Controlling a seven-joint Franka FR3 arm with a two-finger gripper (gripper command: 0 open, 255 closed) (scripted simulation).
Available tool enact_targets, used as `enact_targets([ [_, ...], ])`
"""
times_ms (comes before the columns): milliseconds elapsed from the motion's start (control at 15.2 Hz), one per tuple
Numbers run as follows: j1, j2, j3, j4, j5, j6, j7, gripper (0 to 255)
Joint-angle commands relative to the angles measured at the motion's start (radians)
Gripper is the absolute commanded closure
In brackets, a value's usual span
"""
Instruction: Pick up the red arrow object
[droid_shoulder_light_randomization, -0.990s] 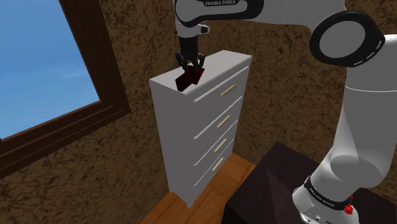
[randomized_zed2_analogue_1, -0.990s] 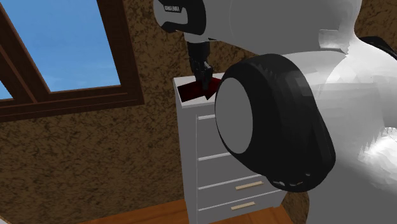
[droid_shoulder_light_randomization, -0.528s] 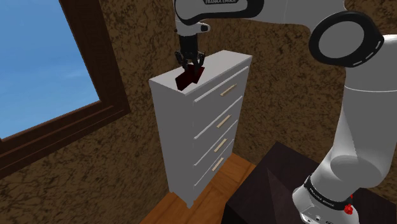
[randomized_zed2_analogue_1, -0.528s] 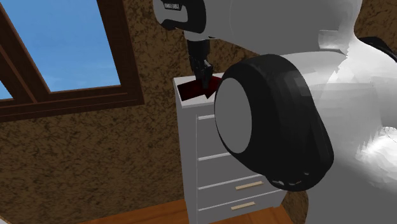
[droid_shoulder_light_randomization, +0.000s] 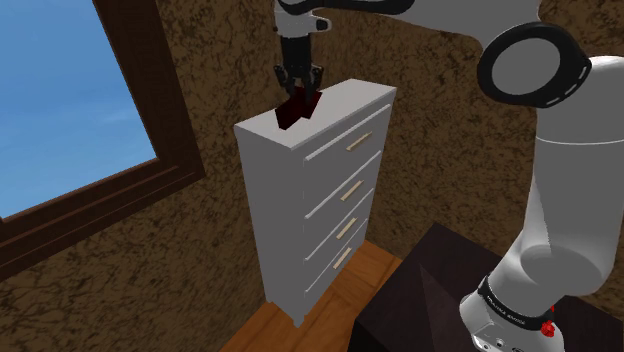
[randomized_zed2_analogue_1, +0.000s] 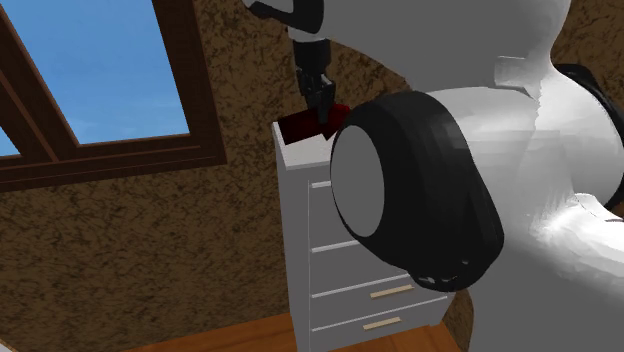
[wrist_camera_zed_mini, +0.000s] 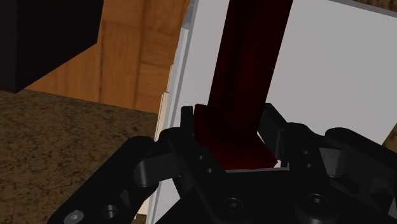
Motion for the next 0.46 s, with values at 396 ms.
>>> enact_targets([
  [396,0.025,0.066,-0.002,0.187,-0.019,-0.122,-0.009,255],
])
